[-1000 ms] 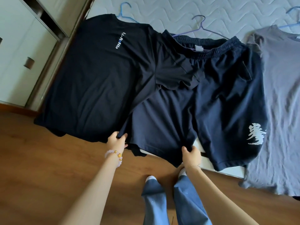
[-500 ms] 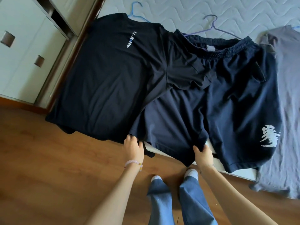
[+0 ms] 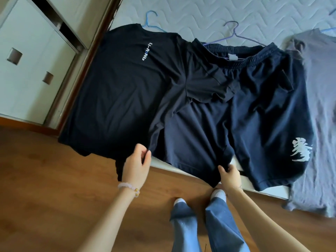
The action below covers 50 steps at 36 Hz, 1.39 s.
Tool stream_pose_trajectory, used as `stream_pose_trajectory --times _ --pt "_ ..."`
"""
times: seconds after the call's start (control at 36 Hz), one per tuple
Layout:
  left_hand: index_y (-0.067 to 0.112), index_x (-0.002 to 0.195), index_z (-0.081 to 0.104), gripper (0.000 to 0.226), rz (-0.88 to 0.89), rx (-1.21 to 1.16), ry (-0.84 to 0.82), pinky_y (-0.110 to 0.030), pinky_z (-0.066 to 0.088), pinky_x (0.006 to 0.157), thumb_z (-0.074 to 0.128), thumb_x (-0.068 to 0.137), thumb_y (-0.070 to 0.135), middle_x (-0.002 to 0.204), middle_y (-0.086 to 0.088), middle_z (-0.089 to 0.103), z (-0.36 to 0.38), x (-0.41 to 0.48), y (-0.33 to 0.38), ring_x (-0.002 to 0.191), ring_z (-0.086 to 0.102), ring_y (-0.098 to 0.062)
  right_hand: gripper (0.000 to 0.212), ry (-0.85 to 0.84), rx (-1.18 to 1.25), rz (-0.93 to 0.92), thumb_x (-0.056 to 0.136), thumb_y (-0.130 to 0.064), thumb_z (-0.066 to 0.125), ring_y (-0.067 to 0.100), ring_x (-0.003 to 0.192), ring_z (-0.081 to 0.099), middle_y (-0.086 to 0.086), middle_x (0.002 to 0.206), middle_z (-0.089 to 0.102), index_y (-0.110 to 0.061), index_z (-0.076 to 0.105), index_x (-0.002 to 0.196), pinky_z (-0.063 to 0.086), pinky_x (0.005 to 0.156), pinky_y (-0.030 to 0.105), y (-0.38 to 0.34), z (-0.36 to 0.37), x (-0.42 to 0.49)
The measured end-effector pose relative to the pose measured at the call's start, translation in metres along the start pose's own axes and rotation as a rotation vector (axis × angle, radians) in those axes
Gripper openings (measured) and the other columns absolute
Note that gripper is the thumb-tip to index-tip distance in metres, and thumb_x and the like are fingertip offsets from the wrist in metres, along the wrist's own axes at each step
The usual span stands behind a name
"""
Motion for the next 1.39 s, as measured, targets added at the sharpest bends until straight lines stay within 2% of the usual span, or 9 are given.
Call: stream_pose_trajectory --times 0.11,0.39,0.64,0.81,0.89,1.03,1.11,1.28,1.39 --pt "0.024 0.081 0.052 0.013 -0.110 0.279 -0.630 -0.031 0.050 0.071 0.050 0.092 0.031 0.086 0.004 0.061 0.078 -0.021 -0.037 0.075 0.059 -0.017 0.020 -0.032 -0.023 0.003 0.092 -0.018 0.052 0.033 0.085 0.058 0.016 0.082 0.059 0.000 0.053 0.085 0.037 0.070 0.031 0.004 0.000 0.002" --pt "0.021 0.099 0.056 0.015 0.108 0.371 -0.205 -0.027 0.037 0.057 0.041 0.096 0.020 0.096 0.010 0.059 0.067 0.012 0.043 0.072 0.054 -0.020 0.009 -0.138 0.124 0.043 0.090 -0.014 0.055 0.023 0.084 0.061 -0.005 0.077 0.059 -0.012 0.053 0.098 0.051 0.088 0.042 0.019 -0.005 -0.003" --pt "0.025 0.085 0.057 0.012 -0.150 -0.060 -0.520 -0.023 0.044 0.070 0.052 0.090 0.015 0.085 0.002 0.063 0.183 -0.040 0.095 0.090 0.065 -0.021 0.018 0.267 0.067 -0.018 0.084 -0.009 0.056 0.024 0.093 0.063 0.005 0.094 0.069 -0.017 0.065 0.098 0.045 0.081 0.033 0.045 -0.172 0.022" --pt "0.008 0.121 0.054 0.030 -0.334 -0.232 -0.647 -0.014 0.037 0.084 0.050 0.092 0.007 0.119 -0.004 0.059 0.263 -0.085 0.122 0.101 0.056 -0.013 0.035 0.318 0.107 -0.032 0.084 -0.006 0.052 0.025 0.095 0.061 0.005 0.113 0.064 -0.012 0.057 0.119 0.049 0.080 0.033 0.063 -0.258 0.076" --pt "0.009 0.119 0.050 0.029 -0.436 -0.334 -0.566 -0.019 0.039 0.082 0.056 0.090 0.008 0.105 -0.005 0.060 0.283 -0.088 0.133 0.094 0.055 -0.014 0.047 0.175 0.137 -0.114 0.087 -0.003 0.048 0.017 0.081 0.051 0.002 0.112 0.053 -0.019 0.049 0.132 0.042 0.063 0.020 0.043 -0.263 0.105" --pt "0.011 0.107 0.051 0.022 -0.516 -0.385 -0.453 -0.027 0.042 0.076 0.062 0.088 0.016 0.095 -0.008 0.058 0.300 -0.087 0.152 0.088 0.055 -0.022 0.040 -0.084 0.079 -0.192 0.073 -0.031 0.058 0.015 0.090 0.052 -0.008 0.100 0.055 -0.045 0.058 0.110 0.043 0.079 0.029 0.014 -0.238 0.159" --pt "0.007 0.101 0.055 0.017 -0.604 -0.442 -0.373 -0.030 0.042 0.081 0.061 0.090 0.019 0.096 -0.009 0.062 0.303 -0.088 0.155 0.092 0.057 -0.024 0.014 -0.201 -0.017 -0.199 0.068 -0.031 0.056 0.019 0.075 0.046 -0.003 0.068 0.049 -0.022 0.049 0.060 0.038 0.067 0.032 0.002 -0.221 0.166" --pt "0.014 0.089 0.060 0.018 -0.717 -0.567 -0.176 -0.048 0.043 0.101 0.065 0.082 0.030 0.102 -0.006 0.060 0.293 -0.089 0.137 0.101 0.057 -0.026 0.035 -0.326 0.013 -0.430 0.084 -0.022 0.060 0.018 0.080 0.044 -0.002 0.079 0.041 0.012 0.050 0.080 0.035 0.074 0.029 -0.040 -0.234 0.134" --pt "0.024 0.112 0.062 0.038 -0.774 -0.651 -0.004 -0.047 0.040 0.106 0.066 0.078 0.042 0.120 -0.004 0.062 0.266 -0.103 0.130 0.112 0.058 -0.025 0.030 -0.409 0.158 -0.486 0.089 -0.014 0.054 0.007 0.056 0.030 -0.003 0.064 0.030 -0.010 0.034 0.067 0.027 0.052 0.019 -0.053 -0.260 0.116"
Point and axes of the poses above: each hand's wrist, its own x-axis towards the middle knuckle, its own z-axis out of the palm, y = z × x, the point moved 9 cm from there along x, towards the middle knuckle
